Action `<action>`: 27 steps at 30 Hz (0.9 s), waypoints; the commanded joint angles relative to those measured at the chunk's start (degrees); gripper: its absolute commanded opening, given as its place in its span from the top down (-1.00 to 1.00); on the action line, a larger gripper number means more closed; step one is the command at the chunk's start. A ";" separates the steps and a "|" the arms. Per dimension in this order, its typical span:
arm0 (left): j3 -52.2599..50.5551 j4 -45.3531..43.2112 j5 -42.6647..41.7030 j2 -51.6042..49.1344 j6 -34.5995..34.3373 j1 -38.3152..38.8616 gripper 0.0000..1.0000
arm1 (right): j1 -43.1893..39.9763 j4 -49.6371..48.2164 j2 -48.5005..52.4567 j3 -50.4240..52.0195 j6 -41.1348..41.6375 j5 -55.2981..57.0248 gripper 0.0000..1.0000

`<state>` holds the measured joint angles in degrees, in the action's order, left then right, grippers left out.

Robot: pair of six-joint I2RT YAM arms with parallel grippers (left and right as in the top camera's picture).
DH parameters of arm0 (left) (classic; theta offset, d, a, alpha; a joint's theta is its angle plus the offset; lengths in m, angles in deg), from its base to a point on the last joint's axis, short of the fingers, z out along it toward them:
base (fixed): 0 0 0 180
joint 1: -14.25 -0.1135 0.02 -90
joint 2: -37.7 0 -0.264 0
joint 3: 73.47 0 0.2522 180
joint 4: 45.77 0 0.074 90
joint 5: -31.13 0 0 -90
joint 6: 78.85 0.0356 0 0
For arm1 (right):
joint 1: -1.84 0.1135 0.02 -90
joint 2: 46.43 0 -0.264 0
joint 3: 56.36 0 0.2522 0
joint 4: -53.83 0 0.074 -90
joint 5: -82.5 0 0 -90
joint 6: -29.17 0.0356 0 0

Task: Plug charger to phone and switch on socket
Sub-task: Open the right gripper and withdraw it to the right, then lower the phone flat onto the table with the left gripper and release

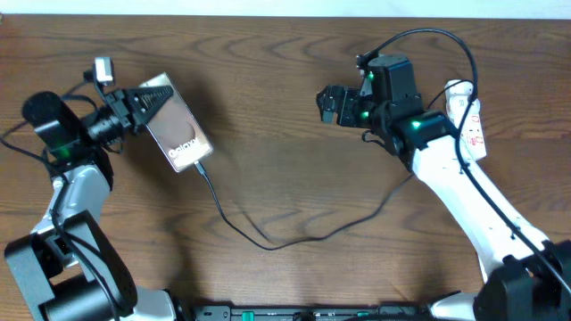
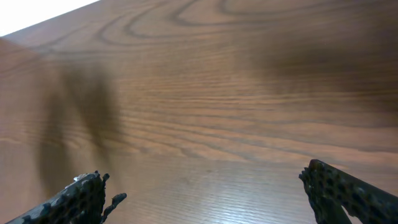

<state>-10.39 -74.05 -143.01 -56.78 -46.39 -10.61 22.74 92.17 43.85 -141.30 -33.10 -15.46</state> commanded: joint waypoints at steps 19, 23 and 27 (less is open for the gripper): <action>-6.36 42.47 40.96 -10.49 29.92 7.82 0.85 | -0.17 3.85 -4.72 -0.20 -1.03 4.61 -0.98; -6.36 43.30 41.81 -10.49 31.28 7.82 0.85 | -0.17 4.13 -4.72 -0.20 -1.03 4.61 -0.99; -6.36 43.34 41.94 -10.49 32.06 7.82 0.85 | -0.17 4.17 -4.72 -0.20 -1.03 4.61 -0.99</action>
<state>-16.81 -31.75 -106.44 -66.77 -16.40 -2.76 22.74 96.24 39.90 -141.30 -33.28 -11.53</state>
